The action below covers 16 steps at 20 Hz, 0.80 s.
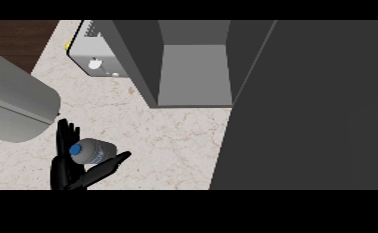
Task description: Pick up the bottled water, place it into the cabinet and close the cabinet
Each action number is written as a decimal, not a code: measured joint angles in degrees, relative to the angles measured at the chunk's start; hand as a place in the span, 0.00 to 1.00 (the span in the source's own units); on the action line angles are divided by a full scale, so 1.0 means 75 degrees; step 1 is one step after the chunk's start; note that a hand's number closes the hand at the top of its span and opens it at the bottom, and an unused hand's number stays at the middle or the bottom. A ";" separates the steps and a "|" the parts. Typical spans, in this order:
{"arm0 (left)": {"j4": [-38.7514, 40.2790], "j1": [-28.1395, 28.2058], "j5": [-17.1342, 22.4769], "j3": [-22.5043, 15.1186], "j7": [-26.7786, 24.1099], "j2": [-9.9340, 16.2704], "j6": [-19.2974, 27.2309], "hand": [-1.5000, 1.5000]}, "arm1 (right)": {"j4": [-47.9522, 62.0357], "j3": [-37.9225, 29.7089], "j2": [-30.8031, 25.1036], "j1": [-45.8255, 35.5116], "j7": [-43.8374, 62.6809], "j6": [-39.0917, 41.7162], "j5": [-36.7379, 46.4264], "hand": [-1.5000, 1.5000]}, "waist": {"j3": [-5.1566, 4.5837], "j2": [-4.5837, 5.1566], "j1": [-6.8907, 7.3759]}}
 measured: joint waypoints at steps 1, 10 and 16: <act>0.0238 -0.0128 0.0086 0.0111 -0.0101 0.0023 -0.0074 0.00 | -0.0004 -0.0017 -0.0009 -0.0024 0.0020 -0.0029 -0.0002 0.00 | 0.0000 0.0002 0.0001; 0.1402 -0.0451 0.0460 0.0211 -0.1004 -0.0008 0.0031 0.00 | -0.0016 -0.0195 -0.0108 -0.0283 0.0189 -0.0004 -0.0061 0.00 | 0.0002 0.0005 0.0027; 0.2183 -0.0576 0.0789 0.0370 -0.1696 -0.0011 -0.0058 0.00 | 0.0040 0.0128 -0.0108 -0.0124 0.0005 -0.0165 -0.0018 0.00 | 0.0002 0.0002 0.0023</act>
